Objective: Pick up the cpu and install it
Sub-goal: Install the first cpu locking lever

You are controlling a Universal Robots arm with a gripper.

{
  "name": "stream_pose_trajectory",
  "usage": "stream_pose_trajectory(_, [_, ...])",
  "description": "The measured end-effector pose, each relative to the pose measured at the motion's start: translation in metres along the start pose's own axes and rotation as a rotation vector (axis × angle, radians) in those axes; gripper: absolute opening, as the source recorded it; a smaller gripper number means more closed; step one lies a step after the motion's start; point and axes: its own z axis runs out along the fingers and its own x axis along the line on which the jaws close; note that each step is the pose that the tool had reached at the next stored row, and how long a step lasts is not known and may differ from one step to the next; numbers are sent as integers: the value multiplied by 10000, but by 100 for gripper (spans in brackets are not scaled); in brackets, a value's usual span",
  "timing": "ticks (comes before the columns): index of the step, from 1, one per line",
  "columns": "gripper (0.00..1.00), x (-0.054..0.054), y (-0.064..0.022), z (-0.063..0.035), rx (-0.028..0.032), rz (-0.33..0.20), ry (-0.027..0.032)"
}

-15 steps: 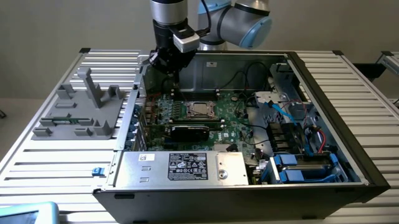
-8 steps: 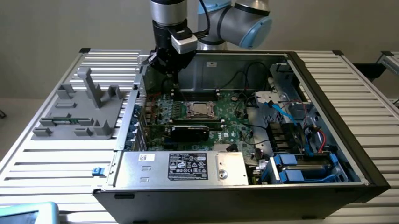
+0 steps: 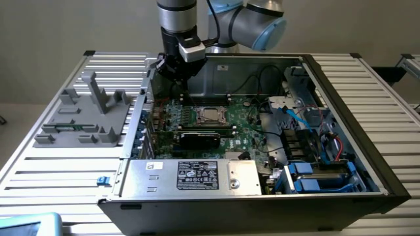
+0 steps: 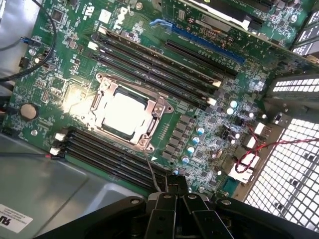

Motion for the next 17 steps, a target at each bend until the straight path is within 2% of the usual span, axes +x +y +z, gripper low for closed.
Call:
stream_pose_trajectory(2, [11, -7, -1, 34, -2, 119, 8])
stream_pose_trajectory(5, [11, -31, -10, 48, 11, 211, -28])
stream_pose_trajectory(7, [11, -38, -12, 54, 33, 293, -30])
stream_pose_trajectory(8, [11, -38, -12, 59, 62, 352, -20])
stream_pose_trajectory(13, [11, -40, -10, 87, 283, 695, 91])
stream_pose_trajectory(17, [11, -43, -8, 115, 385, 933, 134])
